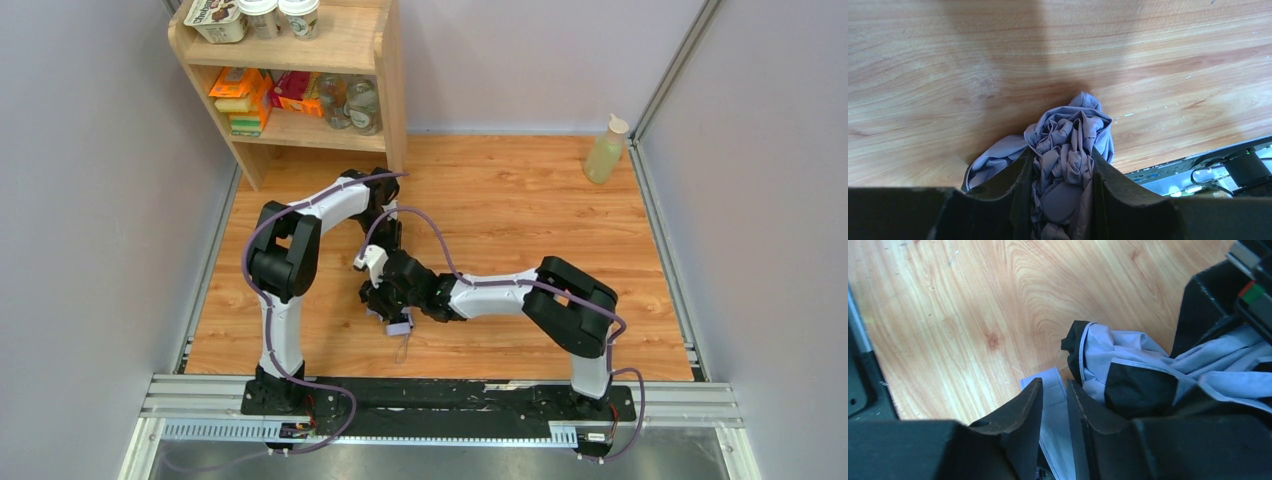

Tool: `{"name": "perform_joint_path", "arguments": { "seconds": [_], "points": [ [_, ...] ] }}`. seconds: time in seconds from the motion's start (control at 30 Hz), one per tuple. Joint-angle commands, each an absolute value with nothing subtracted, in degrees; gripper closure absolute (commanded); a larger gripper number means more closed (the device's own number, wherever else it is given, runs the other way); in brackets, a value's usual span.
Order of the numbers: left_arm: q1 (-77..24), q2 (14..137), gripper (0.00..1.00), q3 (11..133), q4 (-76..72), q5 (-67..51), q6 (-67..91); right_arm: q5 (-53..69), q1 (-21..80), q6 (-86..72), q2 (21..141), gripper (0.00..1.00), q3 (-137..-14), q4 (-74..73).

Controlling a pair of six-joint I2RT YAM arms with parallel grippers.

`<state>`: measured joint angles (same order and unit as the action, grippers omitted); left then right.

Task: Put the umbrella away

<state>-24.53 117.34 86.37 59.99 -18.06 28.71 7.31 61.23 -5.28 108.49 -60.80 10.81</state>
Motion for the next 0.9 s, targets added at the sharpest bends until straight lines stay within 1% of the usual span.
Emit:
{"name": "perform_joint_path", "arguments": {
  "seconds": [0.0, 0.03, 0.07, 0.13, 0.23, 0.3, 0.37, 0.43, 0.47, 0.57, 0.63, 0.67, 0.7, 0.73, 0.87],
  "points": [
    [-24.00, 115.49, 1.00, 87.54, 71.54, -14.95, 28.03, -17.27, 63.01, -0.35, 113.11, 0.64, -61.86, -3.33],
    [-23.99, 115.58, 1.00, 87.71, 71.80, -14.51, 28.65, -21.58, 64.50, -0.35, 114.25, 0.61, -63.35, -4.99],
    [-23.99, 115.66, 1.00, 87.71, 71.89, -14.15, 29.00, -25.19, 65.64, -0.96, 115.65, 0.60, -65.54, -7.71],
    [-23.91, 115.66, 1.00, 87.72, 71.98, -14.32, 29.70, -32.83, 68.01, -1.93, 118.90, 0.62, -68.90, -11.67],
    [-23.91, 115.31, 1.00, 87.37, 71.55, -14.41, 29.88, -39.44, 70.66, -1.49, 121.46, 0.66, -69.43, -11.69],
    [-23.91, 115.05, 1.00, 87.01, 71.54, -14.33, 29.80, -42.26, 70.93, -2.72, 123.39, 0.71, -70.13, -12.83],
    [-23.91, 114.61, 1.00, 86.57, 71.54, -14.24, 29.79, -45.16, 71.02, -2.55, 124.62, 0.78, -69.61, -12.13],
    [-23.82, 114.52, 1.00, 86.31, 71.28, -14.24, 29.71, -49.72, 71.54, -1.76, 126.81, 0.91, -70.40, -13.18],
    [-23.82, 114.43, 1.00, 86.13, 71.28, -14.24, 29.62, -52.79, 71.80, -1.06, 128.13, 0.93, -70.40, -12.57],
    [-23.64, 114.43, 1.00, 86.22, 71.28, -14.15, 29.62, -63.50, 71.72, 2.45, 133.40, 0.98, -69.87, -9.32],
    [-23.55, 114.43, 1.00, 86.05, 71.02, -14.93, 29.62, -71.42, 71.63, 3.34, 137.88, 0.98, -71.01, -9.05],
    [-23.55, 114.43, 1.00, 85.96, 71.02, -15.29, 29.18, -72.85, 71.54, 3.95, 138.68, 0.97, -70.75, -7.57],
    [-23.55, 114.43, 1.00, 85.87, 70.84, -15.64, 29.01, -72.25, 71.28, 4.13, 138.52, 0.91, -70.14, -5.91],
    [-23.55, 114.52, 1.00, 85.61, 70.84, -15.73, 28.66, -67.20, 70.76, 3.00, 137.47, 0.89, -69.61, -5.98],
    [-23.38, 113.91, 1.00, 84.12, 69.53, -15.82, 27.78, -48.64, 70.49, 2.03, 125.98, 0.87, -63.82, -1.15]
  ]
}}
